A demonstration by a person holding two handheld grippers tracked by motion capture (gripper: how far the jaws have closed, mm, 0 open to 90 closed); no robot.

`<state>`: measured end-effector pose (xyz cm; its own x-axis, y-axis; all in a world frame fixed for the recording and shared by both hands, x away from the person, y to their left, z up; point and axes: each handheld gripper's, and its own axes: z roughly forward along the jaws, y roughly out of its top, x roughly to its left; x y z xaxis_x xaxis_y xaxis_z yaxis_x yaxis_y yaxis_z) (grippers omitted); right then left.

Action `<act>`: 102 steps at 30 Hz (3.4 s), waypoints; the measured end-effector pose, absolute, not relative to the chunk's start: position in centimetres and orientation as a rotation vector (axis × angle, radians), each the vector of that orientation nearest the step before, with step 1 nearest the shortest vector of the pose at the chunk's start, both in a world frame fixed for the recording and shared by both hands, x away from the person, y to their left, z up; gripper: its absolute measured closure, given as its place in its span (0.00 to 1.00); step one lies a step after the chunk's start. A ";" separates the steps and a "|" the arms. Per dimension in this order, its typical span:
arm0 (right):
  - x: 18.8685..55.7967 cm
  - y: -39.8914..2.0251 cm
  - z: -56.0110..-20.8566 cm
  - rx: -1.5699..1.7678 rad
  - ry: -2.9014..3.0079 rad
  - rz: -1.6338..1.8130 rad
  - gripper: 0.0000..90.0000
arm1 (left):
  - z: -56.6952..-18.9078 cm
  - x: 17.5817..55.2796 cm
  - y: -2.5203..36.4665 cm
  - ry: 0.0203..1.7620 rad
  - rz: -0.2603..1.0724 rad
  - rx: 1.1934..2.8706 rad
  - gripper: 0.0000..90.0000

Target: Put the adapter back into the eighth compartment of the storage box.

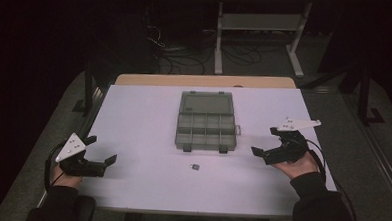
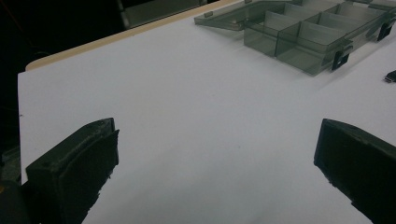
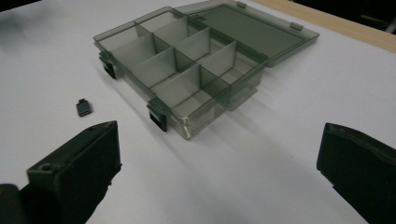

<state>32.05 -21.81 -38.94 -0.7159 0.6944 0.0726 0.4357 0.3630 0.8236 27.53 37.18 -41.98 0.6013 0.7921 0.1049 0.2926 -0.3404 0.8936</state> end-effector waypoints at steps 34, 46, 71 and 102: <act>33.3 -16.2 -36.3 0.800 2.533 1.232 0.00 | -42.0 27.4 37.2 0.867 0.694 1.904 0.00; 33.8 -14.5 -36.2 0.748 2.588 1.201 0.00 | -42.0 27.5 37.2 0.864 0.691 1.906 0.00; 34.2 -11.2 -36.8 0.642 2.691 1.121 0.00 | -42.0 27.5 37.1 0.860 0.691 1.911 0.00; 34.0 -6.9 -37.9 0.495 2.802 1.015 0.00 | -42.0 27.5 37.0 0.850 0.689 1.917 0.00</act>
